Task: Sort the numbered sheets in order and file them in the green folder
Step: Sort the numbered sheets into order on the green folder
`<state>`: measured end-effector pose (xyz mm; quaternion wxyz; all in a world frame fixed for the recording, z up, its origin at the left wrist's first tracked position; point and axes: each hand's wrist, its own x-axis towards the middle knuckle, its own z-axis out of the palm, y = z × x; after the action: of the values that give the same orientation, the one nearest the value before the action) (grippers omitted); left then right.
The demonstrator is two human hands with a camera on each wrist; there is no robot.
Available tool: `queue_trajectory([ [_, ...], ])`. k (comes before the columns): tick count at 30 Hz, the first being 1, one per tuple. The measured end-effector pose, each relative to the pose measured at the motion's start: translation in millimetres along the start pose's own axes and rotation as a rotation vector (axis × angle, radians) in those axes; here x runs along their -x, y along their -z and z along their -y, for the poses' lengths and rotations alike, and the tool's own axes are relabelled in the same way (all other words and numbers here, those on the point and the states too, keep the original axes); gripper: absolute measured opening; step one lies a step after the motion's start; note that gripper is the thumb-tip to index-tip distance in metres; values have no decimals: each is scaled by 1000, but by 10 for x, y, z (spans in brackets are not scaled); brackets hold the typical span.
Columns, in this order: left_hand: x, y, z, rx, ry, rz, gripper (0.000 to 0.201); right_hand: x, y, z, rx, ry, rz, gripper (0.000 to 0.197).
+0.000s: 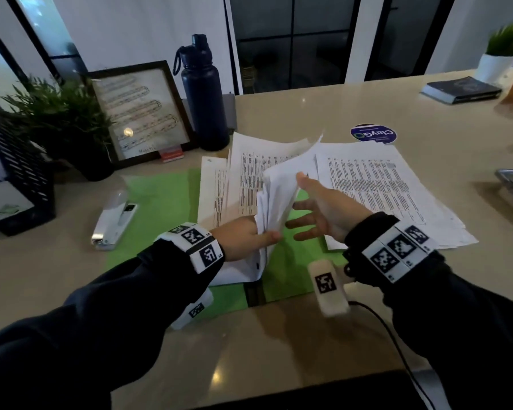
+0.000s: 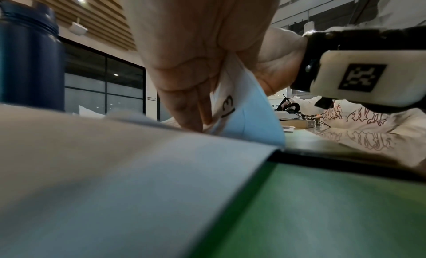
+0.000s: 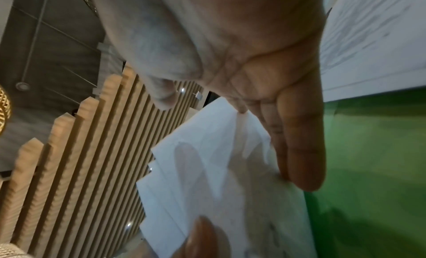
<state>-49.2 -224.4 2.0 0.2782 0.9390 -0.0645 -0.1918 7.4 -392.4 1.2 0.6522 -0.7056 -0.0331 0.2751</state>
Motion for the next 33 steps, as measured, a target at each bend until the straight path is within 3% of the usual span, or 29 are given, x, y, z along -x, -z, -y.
queue_trajectory([
  [3,-14,16,15,-39,-53,14,54,18,94,8,-42,2,-43,67],
  [10,-40,49,3,-194,-42,-46,53,63,291,42,-56,42,-135,18],
  [16,-61,13,40,-152,-48,-77,46,27,308,-67,128,72,-171,52],
  [18,-69,17,52,-106,-59,-40,34,1,331,-112,168,97,-167,44],
  [21,-62,15,58,-49,-91,-11,40,28,295,-147,123,138,-136,23],
  [27,-41,6,20,-9,-111,-28,54,76,213,-112,36,79,-133,65],
  [29,-52,-7,43,12,-76,-61,57,80,166,-82,100,113,-127,53],
  [31,-68,-13,70,33,-33,-92,61,87,132,-59,265,153,-125,27],
  [33,-79,-16,89,80,-21,-117,51,70,147,-61,464,190,-167,24],
])
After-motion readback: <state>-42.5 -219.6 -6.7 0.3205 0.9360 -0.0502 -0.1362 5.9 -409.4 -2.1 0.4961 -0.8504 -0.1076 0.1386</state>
